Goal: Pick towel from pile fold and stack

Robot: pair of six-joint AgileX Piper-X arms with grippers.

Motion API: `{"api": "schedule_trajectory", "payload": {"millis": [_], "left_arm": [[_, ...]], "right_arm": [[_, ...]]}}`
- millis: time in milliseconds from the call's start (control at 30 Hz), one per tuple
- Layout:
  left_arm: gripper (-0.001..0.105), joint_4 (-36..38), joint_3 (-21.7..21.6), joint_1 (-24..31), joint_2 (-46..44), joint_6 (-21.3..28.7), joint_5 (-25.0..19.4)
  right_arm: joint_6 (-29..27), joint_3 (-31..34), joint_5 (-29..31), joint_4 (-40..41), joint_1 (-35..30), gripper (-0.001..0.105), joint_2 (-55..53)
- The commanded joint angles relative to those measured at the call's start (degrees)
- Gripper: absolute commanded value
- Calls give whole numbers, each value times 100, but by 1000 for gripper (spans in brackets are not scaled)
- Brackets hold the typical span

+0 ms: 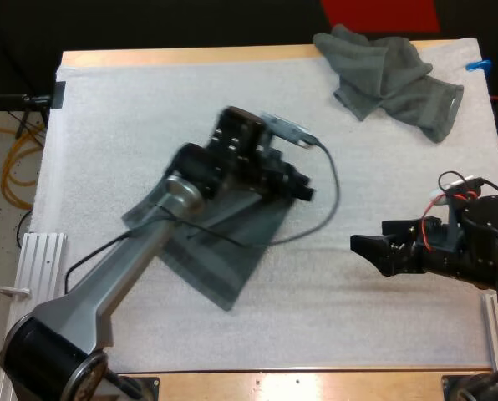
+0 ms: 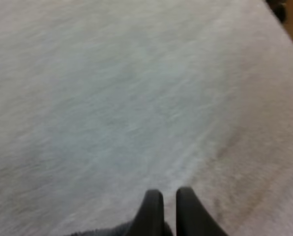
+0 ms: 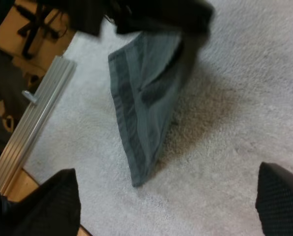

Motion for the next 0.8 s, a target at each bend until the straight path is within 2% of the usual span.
{"api": "schedule_trajectory", "payload": {"millis": [0,133,233,400,467,533,700,767], "left_arm": [[0,-281,-27,-129,-62,-64,136],[5,-762,-77,-282,-63,-64,108],[24,-1053,-230,-254,-63,-64,108],[84,-1282,-519,-85,-63,-42,136],[90,-1030,-684,10,-80,186,243],[89,-589,-843,95,-124,675,89],[83,748,-941,363,-401,2209,-2034],[83,1180,-941,508,-445,2458,-2469]], "right_arm": [[8,-54,85,35,-5,71,-72],[8,-54,181,267,-5,71,-124],[8,-54,181,423,-5,71,-124],[113,-54,181,434,-5,71,-124],[243,-54,126,436,-5,71,-124],[266,-54,-19,489,-5,71,-124],[265,-7,-40,655,-5,71,-124],[268,71,-93,653,28,71,-108]]}}
